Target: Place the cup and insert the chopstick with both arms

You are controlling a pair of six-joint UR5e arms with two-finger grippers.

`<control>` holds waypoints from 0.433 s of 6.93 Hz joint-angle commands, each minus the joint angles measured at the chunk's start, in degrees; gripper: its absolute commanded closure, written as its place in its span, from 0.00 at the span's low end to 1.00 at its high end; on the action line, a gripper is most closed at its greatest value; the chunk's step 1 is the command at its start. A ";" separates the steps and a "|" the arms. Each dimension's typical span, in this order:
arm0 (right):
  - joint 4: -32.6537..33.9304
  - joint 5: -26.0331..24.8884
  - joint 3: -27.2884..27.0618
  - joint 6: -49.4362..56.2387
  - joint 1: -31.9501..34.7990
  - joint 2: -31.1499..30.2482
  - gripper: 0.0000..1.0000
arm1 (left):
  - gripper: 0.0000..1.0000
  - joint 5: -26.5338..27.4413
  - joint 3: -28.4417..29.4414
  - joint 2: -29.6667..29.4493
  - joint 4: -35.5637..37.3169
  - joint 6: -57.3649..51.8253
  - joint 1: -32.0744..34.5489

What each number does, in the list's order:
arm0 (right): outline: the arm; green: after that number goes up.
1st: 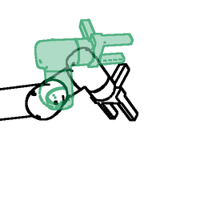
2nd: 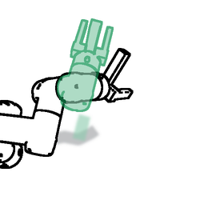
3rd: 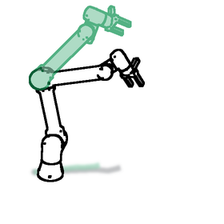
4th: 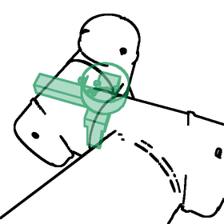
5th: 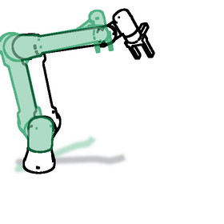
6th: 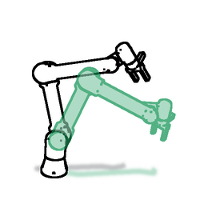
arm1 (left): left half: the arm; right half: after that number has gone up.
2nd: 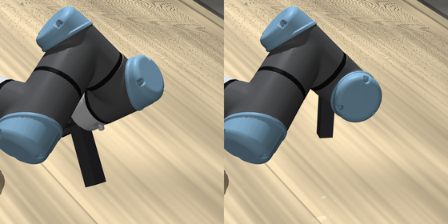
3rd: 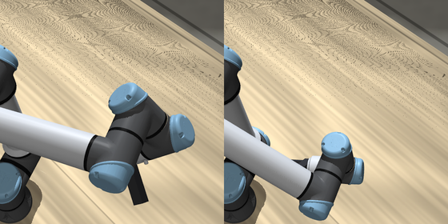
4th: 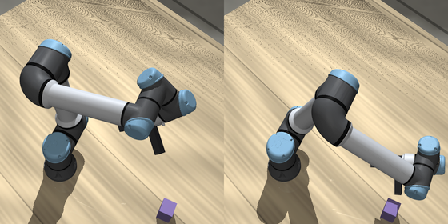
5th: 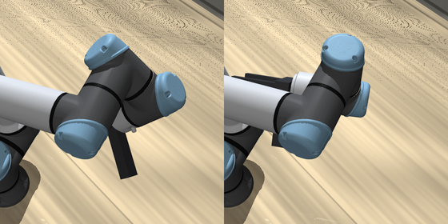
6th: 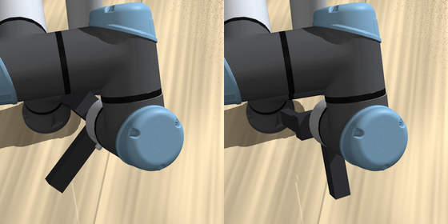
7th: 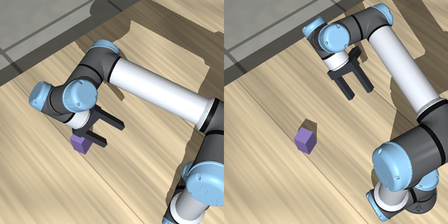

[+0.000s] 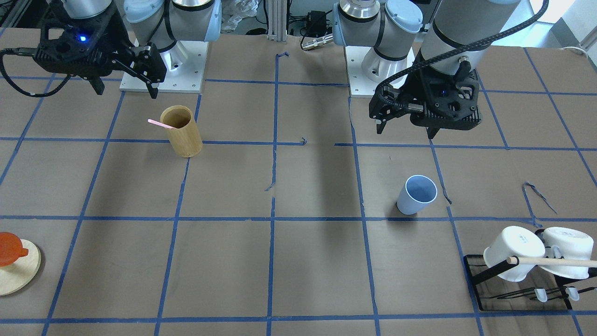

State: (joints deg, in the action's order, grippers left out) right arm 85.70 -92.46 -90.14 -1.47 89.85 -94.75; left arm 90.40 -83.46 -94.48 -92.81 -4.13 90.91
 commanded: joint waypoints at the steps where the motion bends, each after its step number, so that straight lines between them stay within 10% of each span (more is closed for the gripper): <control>1: -0.27 0.09 -0.03 -0.02 0.15 0.00 0.00 | 0.00 0.04 -0.04 0.09 0.00 0.00 -0.03; 3: -0.27 0.09 -0.91 -0.11 0.15 -0.44 0.00 | 0.00 -0.40 -0.13 -0.52 0.09 -0.09 -0.03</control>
State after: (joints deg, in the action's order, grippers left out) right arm 85.46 -92.38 -90.53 -1.51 89.98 -94.89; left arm 90.29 -83.51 -94.59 -92.79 -4.15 90.88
